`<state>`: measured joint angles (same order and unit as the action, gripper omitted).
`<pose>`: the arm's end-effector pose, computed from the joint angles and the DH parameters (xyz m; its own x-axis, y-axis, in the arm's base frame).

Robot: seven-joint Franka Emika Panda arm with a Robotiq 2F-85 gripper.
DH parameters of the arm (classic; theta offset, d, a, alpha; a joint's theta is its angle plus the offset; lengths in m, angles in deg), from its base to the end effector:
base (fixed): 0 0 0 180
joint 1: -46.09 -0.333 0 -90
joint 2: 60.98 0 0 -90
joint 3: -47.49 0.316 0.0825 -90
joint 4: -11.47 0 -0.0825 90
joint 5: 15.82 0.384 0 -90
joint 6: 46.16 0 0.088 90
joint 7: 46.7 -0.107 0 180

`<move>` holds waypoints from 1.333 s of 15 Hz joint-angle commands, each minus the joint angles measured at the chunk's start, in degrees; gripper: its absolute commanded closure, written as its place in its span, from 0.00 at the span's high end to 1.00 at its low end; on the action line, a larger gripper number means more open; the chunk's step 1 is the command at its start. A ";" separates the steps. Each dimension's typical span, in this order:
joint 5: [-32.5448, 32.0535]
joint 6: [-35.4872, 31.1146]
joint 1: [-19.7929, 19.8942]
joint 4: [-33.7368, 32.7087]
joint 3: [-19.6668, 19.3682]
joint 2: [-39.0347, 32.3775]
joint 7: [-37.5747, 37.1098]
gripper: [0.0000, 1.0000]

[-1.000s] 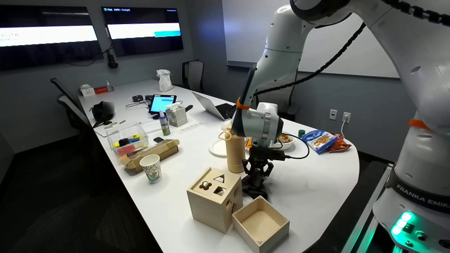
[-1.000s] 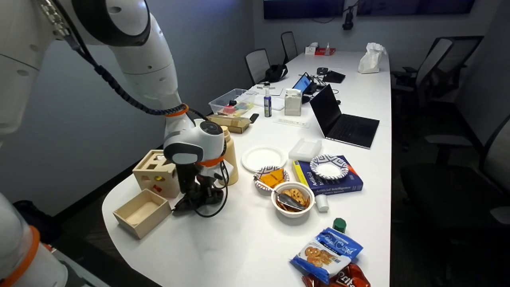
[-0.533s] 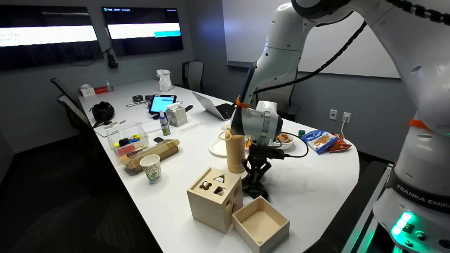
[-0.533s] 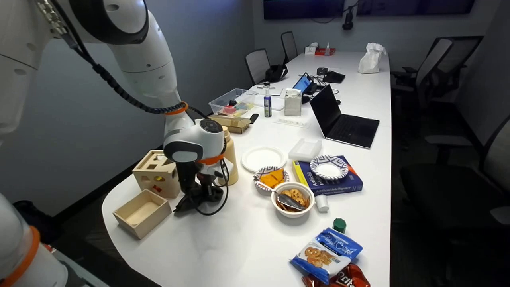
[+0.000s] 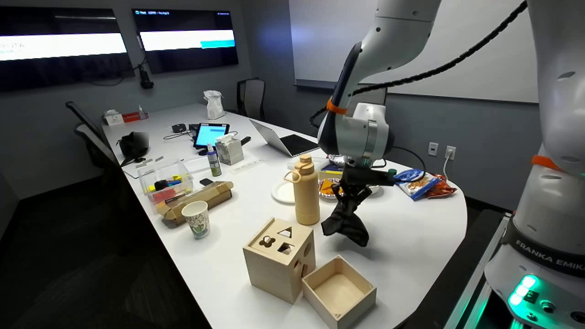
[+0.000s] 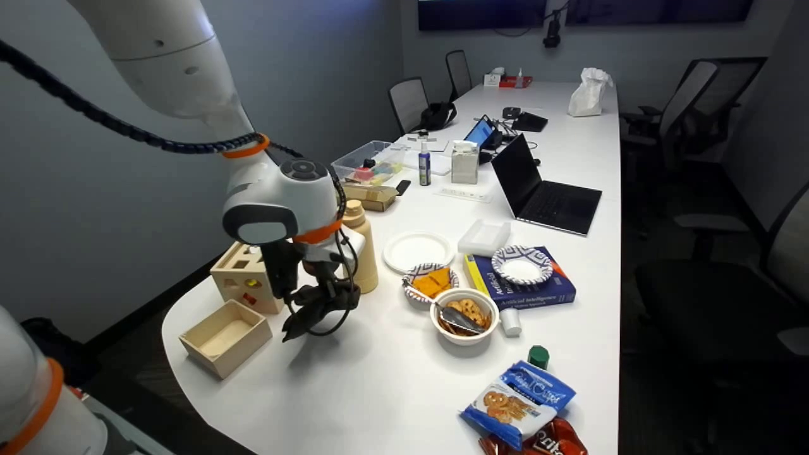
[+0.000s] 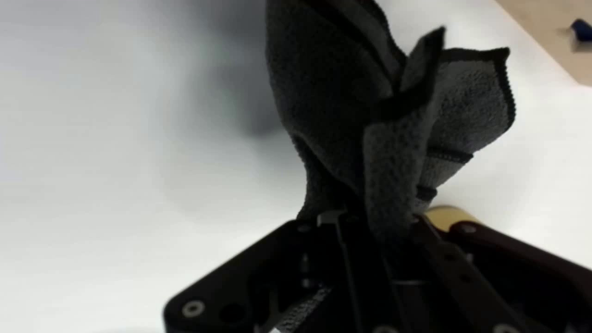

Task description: Use the towel to wipe the bottle

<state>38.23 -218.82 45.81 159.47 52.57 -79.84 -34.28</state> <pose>0.4200 -0.0170 0.1446 0.8071 -0.5897 0.0294 -0.5733 -0.7946 -0.2001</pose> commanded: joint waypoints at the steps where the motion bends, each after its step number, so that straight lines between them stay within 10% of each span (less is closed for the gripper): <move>1: 4.76 -6.92 0.70 8.44 1.99 14.24 2.72 0.03; 10: 3.05 -12.33 0.80 9.15 1.71 33.71 2.44 0.03; 20: -1.56 -1.15 0.59 -2.48 0.91 22.74 0.97 0.03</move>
<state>38.16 -221.78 45.86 161.10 53.67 -52.47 -32.64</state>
